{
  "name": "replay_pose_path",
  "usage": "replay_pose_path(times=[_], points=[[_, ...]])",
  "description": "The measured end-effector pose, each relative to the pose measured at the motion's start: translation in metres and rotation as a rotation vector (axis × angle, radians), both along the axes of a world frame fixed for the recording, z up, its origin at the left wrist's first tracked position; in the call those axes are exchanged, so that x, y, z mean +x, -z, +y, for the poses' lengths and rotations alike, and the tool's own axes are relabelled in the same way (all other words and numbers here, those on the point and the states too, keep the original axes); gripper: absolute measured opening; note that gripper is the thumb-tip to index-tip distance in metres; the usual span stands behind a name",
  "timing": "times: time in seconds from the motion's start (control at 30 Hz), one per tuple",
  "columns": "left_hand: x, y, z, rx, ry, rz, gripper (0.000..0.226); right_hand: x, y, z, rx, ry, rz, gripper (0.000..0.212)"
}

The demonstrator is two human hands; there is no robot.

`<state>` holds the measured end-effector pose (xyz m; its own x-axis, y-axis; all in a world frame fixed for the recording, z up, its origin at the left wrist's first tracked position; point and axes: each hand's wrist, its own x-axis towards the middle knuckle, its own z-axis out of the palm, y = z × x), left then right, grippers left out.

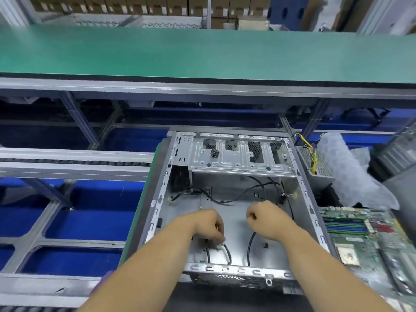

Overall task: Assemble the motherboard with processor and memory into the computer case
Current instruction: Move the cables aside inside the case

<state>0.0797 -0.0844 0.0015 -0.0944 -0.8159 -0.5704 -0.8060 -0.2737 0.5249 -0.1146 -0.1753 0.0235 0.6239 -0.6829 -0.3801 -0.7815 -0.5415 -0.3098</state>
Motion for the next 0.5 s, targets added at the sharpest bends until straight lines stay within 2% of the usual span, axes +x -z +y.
replay_pose_path(times=[0.17,0.27,0.37,0.5], points=[[-0.002,0.000,-0.001,0.035,0.019,0.020,0.025,0.026,0.008,0.004,0.092,-0.156,0.064,0.025],[0.000,0.002,-0.001,0.043,-0.035,0.025,0.018,0.022,0.012,-0.006,0.085,-0.068,-0.002,0.022],[0.003,0.000,-0.002,0.015,-0.089,-0.194,0.025,0.011,0.015,-0.017,0.109,0.028,-0.057,0.021],[0.012,-0.004,0.000,-0.017,-0.367,-0.431,0.019,0.011,0.020,-0.017,0.131,0.041,-0.108,0.021]])
